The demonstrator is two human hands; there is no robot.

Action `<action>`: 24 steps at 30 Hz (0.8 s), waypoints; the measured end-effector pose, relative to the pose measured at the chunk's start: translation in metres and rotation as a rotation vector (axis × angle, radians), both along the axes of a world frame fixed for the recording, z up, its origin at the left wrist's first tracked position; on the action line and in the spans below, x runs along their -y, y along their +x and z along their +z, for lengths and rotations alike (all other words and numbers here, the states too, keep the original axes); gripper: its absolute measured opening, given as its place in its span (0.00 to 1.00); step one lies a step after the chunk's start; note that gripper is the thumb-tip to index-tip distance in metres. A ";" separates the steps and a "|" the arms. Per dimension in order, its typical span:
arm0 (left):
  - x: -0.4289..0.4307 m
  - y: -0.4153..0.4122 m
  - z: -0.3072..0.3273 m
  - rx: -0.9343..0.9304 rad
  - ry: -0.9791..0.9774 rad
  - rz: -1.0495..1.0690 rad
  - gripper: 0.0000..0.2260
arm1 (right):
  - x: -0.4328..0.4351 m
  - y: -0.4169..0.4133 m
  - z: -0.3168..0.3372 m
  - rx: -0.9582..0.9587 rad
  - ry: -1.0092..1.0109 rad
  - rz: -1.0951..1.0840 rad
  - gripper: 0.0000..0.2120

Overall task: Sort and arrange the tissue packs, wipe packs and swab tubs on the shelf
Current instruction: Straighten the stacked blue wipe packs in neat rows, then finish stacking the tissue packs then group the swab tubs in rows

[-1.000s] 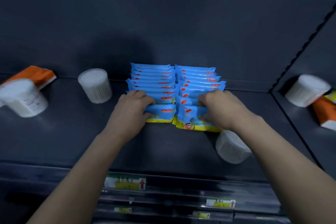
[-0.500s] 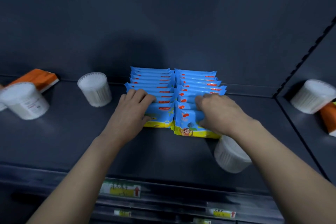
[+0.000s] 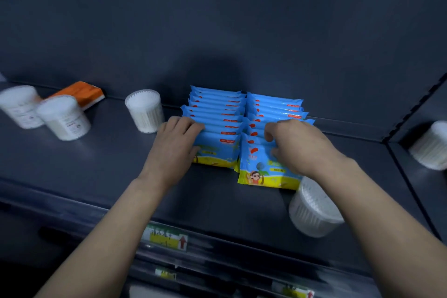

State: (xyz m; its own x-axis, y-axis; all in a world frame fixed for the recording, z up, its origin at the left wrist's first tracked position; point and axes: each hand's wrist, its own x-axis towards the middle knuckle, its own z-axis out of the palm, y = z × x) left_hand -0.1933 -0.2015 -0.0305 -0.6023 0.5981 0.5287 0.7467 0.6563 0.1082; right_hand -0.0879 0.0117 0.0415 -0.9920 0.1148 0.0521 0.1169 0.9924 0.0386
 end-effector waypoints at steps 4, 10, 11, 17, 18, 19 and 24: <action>-0.001 0.002 -0.002 0.015 0.028 0.040 0.22 | 0.003 -0.002 -0.001 0.020 -0.021 -0.006 0.11; 0.015 -0.005 0.010 0.084 0.174 -0.023 0.16 | 0.027 -0.021 0.011 -0.011 -0.093 0.054 0.10; 0.022 -0.008 0.014 0.085 0.206 -0.021 0.14 | 0.034 -0.028 0.013 -0.026 -0.104 0.072 0.10; 0.095 -0.046 0.029 0.079 0.343 0.072 0.09 | 0.098 -0.082 0.024 -0.125 -0.162 0.185 0.11; 0.110 -0.056 0.030 0.087 0.348 0.093 0.09 | 0.112 -0.093 0.025 -0.137 -0.170 0.204 0.11; 0.126 -0.067 0.031 0.088 0.349 0.112 0.09 | 0.126 -0.105 0.025 -0.144 -0.171 0.224 0.11; 0.196 -0.111 0.041 0.107 0.430 0.212 0.07 | 0.196 -0.162 0.024 -0.121 -0.198 0.275 0.12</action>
State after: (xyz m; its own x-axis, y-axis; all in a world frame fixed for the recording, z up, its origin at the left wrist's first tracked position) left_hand -0.3047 -0.3979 0.0101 -0.7516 0.1975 0.6293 0.5715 0.6713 0.4719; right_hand -0.2503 -0.1845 0.0658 -0.9753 -0.1355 0.1746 -0.1632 0.9743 -0.1556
